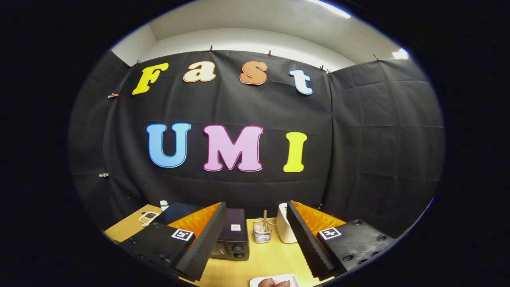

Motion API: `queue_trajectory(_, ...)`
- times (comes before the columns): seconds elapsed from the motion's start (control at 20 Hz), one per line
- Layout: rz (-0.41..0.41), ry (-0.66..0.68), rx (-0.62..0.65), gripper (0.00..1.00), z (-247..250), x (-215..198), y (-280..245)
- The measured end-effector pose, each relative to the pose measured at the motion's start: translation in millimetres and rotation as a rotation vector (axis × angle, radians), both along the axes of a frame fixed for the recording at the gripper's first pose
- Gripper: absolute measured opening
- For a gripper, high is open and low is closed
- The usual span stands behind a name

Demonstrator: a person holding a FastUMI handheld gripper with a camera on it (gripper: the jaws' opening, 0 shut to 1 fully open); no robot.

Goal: Open the toaster oven, put the food inside, and close the toaster oven door.

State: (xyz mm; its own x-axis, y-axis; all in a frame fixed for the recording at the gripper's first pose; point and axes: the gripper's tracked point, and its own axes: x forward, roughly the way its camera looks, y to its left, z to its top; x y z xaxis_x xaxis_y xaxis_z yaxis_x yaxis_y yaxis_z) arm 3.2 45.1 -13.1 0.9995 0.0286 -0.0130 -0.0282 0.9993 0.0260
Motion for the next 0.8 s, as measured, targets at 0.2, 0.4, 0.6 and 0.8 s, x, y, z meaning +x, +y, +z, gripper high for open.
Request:
queue_trajectory(0.2, 0.042, 0.037, 0.020, 0.98, -23, 9, 56)
queue_trajectory(0.4, 0.086, 0.092, 0.020, 0.98, -57, 21, 114)
queue_trajectory(0.6, 0.102, 0.165, 0.012, 0.98, -100, 35, 159)
queue_trajectory(0.8, 0.109, 0.249, -0.013, 0.98, -144, 49, 188)
